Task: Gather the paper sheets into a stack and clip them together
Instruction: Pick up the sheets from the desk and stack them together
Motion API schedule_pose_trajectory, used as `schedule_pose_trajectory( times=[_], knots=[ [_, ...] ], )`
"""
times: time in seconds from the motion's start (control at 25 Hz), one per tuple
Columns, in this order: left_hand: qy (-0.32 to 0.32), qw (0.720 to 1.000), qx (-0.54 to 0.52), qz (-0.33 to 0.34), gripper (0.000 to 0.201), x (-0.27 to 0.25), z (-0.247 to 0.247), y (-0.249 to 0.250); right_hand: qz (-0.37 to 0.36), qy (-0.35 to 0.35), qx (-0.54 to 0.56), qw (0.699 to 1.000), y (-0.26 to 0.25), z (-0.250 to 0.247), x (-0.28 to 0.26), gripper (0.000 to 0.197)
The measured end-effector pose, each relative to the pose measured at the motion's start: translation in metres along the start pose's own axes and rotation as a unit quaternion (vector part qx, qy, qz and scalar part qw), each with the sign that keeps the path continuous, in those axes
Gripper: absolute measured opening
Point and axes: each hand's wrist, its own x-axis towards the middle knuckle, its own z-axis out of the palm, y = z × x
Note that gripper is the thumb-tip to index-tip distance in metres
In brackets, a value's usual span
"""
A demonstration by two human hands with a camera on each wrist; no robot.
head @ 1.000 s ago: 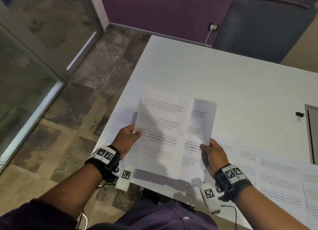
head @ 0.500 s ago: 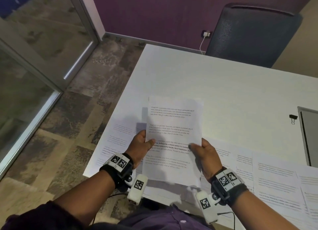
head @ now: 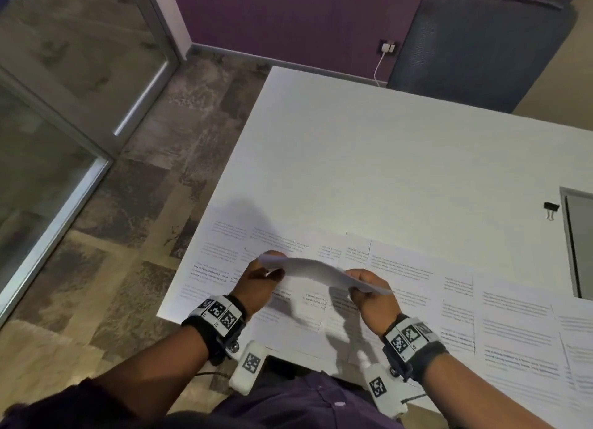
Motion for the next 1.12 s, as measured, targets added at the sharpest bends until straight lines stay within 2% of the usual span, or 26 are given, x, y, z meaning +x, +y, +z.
schedule_pose_trajectory(
  times=[0.12,0.24,0.32,0.4,0.52,0.6,0.68,0.8,0.92,1.04,1.12],
  knots=[
    [0.007,1.0,0.003,0.022,0.017,0.004,-0.005,-0.004,-0.012,0.007,0.042,0.999,-0.001,0.003,0.003,0.03],
    [-0.002,1.0,0.006,-0.019,0.024,0.008,-0.009,-0.001,-0.006,0.027,0.058,0.998,-0.002,0.004,0.006,0.03],
    [-0.006,0.997,0.078,-0.011,0.029,0.012,-0.016,-0.002,-0.015,0.063,0.039,0.997,-0.002,0.004,0.009,0.025],
    [0.026,0.989,0.145,-0.002,0.039,0.023,-0.03,-0.015,-0.011,0.107,0.044,0.993,0.003,0.003,0.017,0.024],
    [0.087,0.97,0.22,-0.055,0.049,0.046,-0.056,-0.047,0.034,0.164,0.116,0.979,0.007,0.001,0.026,0.02],
    [0.097,0.951,0.269,-0.114,0.06,0.057,-0.064,-0.064,0.068,0.183,0.161,0.968,0.011,0.001,0.029,0.031],
    [0.1,0.932,0.312,-0.157,0.071,0.062,-0.065,-0.074,0.092,0.193,0.184,0.96,0.015,0.002,0.027,0.033],
    [0.11,0.917,0.349,-0.159,0.08,0.068,-0.063,-0.085,0.121,0.207,0.192,0.952,0.019,0.006,0.022,0.029],
    [0.103,0.921,0.338,-0.163,0.07,0.075,-0.066,-0.088,0.132,0.205,0.194,0.95,0.019,0.011,0.017,0.021],
    [0.071,0.918,0.359,-0.153,0.031,0.077,-0.071,-0.086,0.141,0.202,0.203,0.948,0.02,0.016,0.014,0.022],
    [0.071,0.93,0.336,-0.132,0.015,0.072,-0.071,-0.076,0.142,0.193,0.201,0.95,0.017,0.016,0.011,0.022]
  ],
)
